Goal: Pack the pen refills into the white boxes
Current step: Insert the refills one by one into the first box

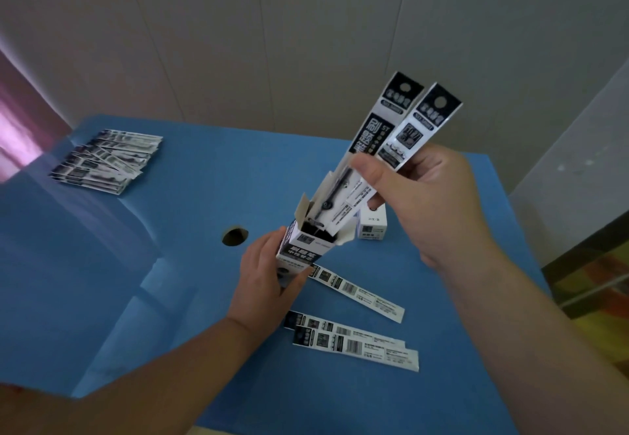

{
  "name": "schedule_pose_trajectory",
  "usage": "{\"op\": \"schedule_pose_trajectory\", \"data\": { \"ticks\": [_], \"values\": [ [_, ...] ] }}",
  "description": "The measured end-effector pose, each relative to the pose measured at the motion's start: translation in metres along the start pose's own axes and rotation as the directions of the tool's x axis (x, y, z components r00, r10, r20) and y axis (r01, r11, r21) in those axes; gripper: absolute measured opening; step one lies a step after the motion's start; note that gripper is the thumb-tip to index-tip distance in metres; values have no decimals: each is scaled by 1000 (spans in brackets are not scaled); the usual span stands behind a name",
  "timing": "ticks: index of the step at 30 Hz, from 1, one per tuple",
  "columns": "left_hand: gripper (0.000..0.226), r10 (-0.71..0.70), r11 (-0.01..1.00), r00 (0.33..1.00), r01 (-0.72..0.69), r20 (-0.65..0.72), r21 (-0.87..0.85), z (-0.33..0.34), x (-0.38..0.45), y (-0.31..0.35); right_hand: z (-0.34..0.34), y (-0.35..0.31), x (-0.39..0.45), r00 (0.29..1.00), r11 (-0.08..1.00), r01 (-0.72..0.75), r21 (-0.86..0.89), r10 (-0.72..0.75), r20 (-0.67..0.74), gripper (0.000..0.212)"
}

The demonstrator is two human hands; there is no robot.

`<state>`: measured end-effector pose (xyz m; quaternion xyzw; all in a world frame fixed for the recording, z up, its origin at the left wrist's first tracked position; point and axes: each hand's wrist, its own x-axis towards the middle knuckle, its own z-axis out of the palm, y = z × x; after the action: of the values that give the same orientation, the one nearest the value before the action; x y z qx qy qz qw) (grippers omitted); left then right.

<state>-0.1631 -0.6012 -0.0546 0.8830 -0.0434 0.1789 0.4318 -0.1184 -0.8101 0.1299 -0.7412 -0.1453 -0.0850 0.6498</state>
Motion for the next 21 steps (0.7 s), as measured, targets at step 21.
{"op": "schedule_pose_trajectory", "data": {
  "ticks": [21],
  "values": [
    [73,-4,1000,1000,4,1,15,3,1,-4,3,2,-13,962,961,-25,-276,98,255,10]
  ]
}}
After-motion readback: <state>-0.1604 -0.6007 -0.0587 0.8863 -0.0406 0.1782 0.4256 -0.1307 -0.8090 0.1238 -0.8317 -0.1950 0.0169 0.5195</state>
